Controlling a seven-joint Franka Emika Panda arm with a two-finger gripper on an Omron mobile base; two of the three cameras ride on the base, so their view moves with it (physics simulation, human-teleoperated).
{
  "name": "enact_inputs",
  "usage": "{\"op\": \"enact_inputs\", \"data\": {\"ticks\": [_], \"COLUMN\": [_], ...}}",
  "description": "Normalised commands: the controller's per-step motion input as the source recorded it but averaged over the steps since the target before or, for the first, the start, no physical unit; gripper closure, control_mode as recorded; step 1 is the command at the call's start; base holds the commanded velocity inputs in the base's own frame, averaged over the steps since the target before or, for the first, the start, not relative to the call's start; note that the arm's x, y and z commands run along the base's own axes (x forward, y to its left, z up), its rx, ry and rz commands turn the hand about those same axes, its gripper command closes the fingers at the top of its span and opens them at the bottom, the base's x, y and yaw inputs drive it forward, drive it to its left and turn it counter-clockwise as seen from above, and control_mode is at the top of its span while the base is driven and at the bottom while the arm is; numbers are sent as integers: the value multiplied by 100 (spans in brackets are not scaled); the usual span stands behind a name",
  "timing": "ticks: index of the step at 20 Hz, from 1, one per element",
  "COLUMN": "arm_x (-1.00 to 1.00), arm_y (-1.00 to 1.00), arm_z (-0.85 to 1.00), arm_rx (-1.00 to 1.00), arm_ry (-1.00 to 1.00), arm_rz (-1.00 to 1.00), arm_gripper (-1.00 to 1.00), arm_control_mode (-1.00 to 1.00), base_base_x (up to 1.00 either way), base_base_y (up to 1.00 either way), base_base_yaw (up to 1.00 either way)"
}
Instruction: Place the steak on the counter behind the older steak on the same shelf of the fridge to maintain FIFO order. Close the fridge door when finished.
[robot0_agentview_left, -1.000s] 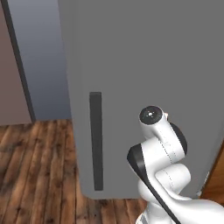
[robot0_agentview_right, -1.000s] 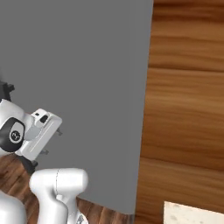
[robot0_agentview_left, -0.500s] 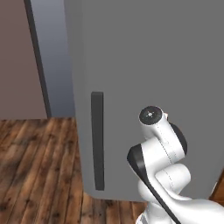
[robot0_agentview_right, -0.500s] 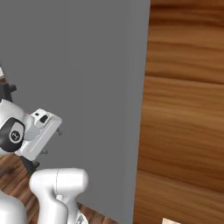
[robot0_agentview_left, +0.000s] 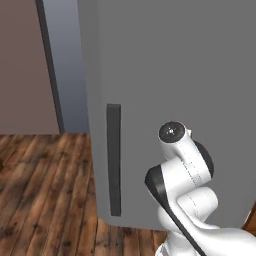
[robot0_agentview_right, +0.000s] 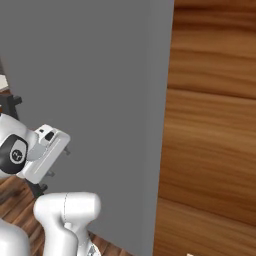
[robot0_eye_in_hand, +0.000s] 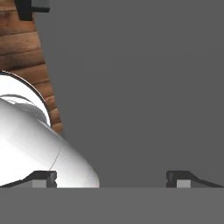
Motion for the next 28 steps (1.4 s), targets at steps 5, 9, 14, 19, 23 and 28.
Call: {"op": "enact_inputs", "data": {"ticks": [5, 9, 14, 19, 23, 28], "arm_x": [0, 0, 28, 58, 55, 45], "arm_y": [0, 0, -17, -7, 0, 0], "arm_z": [0, 0, -22, -22, -17, -14], "arm_rx": [0, 0, 6, 5, 2, 1], "arm_ry": [0, 0, -8, -13, -15, -13], "arm_rz": [0, 0, 1, -1, -7, -10], "arm_gripper": [-100, -100, -100, -100, -100, -100], "arm_control_mode": [100, 100, -100, -100, -100, -100], "base_base_x": [8, 7, 0, 0, 0, 0], "base_base_y": [-8, -8, 0, 0, 0, 0], "base_base_yaw": [3, 3, 0, 0, 0, 0]}}
